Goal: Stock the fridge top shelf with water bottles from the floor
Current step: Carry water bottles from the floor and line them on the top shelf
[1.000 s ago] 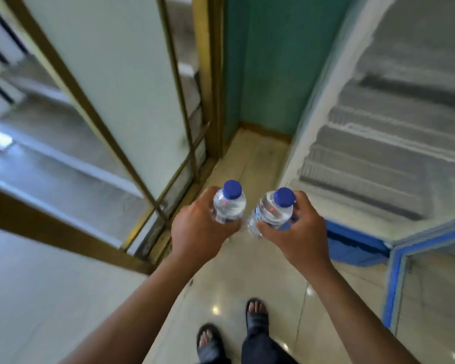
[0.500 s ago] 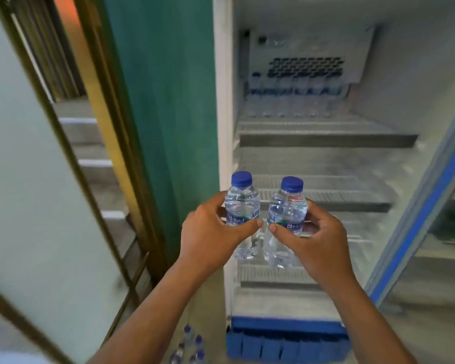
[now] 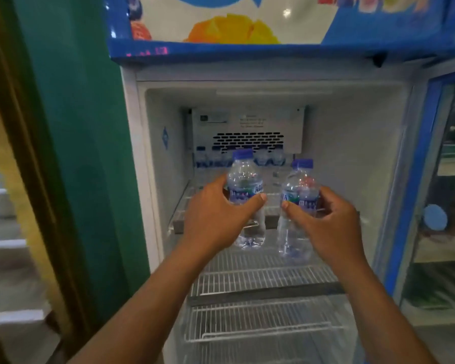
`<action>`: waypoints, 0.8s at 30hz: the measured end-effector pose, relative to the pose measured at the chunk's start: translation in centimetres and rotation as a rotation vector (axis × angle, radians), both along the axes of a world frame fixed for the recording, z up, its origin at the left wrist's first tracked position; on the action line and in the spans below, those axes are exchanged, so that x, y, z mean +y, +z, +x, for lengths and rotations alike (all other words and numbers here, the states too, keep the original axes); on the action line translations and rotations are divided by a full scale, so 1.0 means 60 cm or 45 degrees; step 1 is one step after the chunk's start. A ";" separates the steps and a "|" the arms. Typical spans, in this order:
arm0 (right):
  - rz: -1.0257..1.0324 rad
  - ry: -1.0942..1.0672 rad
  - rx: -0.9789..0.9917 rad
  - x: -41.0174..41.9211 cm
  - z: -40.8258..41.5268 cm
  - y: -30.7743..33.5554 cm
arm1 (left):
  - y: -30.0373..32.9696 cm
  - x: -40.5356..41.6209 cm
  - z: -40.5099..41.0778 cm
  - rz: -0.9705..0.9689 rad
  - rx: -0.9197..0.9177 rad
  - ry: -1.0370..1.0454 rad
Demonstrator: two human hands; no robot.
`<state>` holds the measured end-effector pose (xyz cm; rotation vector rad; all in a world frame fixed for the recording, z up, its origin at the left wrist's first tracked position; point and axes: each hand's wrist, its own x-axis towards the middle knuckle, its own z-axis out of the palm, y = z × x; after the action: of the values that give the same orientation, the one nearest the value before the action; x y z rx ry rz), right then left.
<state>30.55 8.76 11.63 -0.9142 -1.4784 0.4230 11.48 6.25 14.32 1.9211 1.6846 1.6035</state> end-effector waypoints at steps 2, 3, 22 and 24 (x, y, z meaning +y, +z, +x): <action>0.006 -0.077 -0.008 0.038 0.009 0.019 | 0.013 0.046 0.003 -0.007 0.000 -0.018; 0.005 -0.113 -0.008 0.057 0.012 0.028 | 0.019 0.068 0.004 -0.018 -0.001 -0.026; -0.456 -0.450 0.003 0.467 0.080 0.046 | 0.033 0.429 0.060 -0.198 -0.131 -0.238; -0.422 -0.418 0.001 0.510 0.083 0.043 | 0.029 0.464 0.067 -0.187 -0.179 -0.260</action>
<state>35.54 39.34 14.18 -1.3946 -1.2465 0.4303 15.53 34.10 16.08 1.7986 1.4562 1.4590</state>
